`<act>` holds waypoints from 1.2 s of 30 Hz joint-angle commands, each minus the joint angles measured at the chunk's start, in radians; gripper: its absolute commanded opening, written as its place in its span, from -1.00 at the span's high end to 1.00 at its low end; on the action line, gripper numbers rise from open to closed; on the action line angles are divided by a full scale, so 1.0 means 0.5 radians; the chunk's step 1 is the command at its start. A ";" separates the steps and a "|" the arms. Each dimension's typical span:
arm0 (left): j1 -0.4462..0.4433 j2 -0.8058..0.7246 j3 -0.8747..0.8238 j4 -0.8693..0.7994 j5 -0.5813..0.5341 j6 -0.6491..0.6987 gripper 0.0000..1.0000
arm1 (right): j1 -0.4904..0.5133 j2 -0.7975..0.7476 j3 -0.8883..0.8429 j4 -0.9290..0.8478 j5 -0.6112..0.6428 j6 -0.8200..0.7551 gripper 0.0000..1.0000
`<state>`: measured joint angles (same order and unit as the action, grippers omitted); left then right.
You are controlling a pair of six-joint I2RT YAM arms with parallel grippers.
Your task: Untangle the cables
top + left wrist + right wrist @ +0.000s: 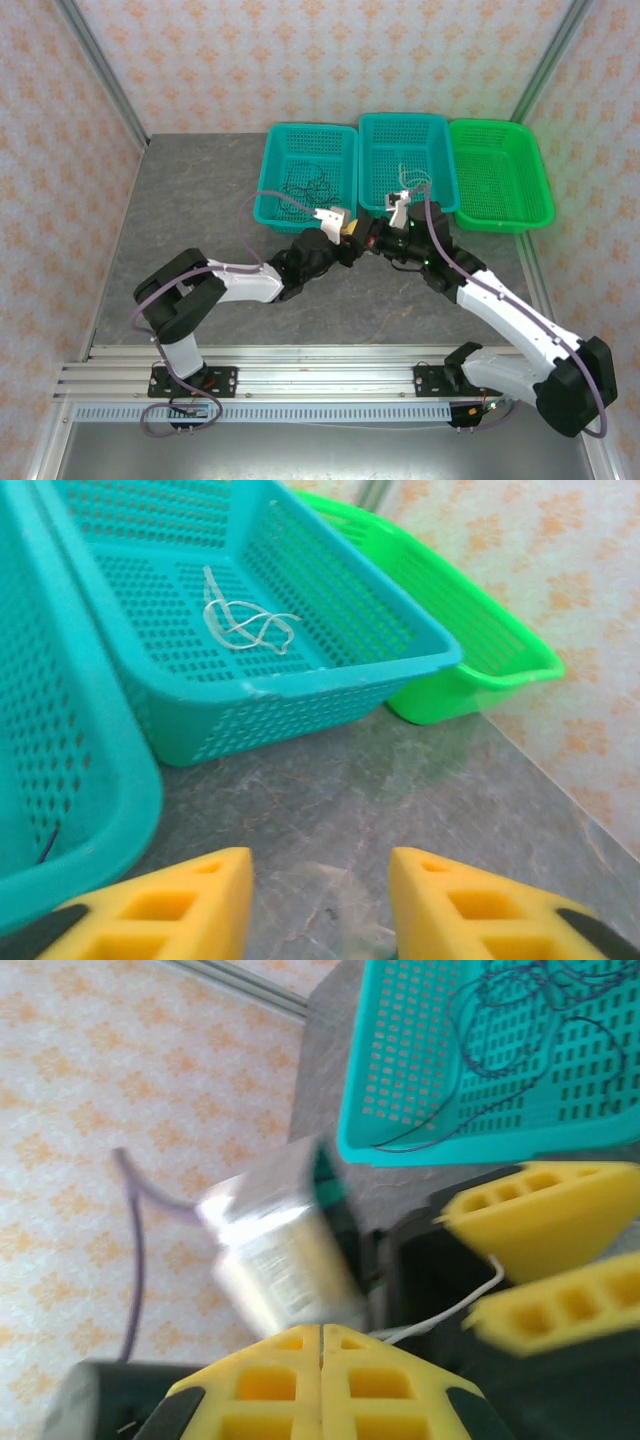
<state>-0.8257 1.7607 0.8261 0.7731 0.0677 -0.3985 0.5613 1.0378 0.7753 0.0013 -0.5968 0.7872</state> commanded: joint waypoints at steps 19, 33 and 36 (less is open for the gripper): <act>0.006 0.170 -0.332 -0.112 -0.365 -0.206 0.39 | -0.710 -0.402 0.693 -0.381 0.654 0.358 1.00; 0.006 0.108 -0.555 -0.026 -0.339 -0.213 0.02 | -0.825 -0.068 1.171 -0.414 0.576 0.306 1.00; 0.005 0.008 -0.572 0.010 -0.232 -0.189 -0.14 | -0.828 0.024 1.258 -0.435 0.608 0.235 1.00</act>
<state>-0.8288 1.8130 0.5629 0.7895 -0.0715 -0.4992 0.1535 1.0321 1.3487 -0.2111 -0.3023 0.9463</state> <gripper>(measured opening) 0.554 0.040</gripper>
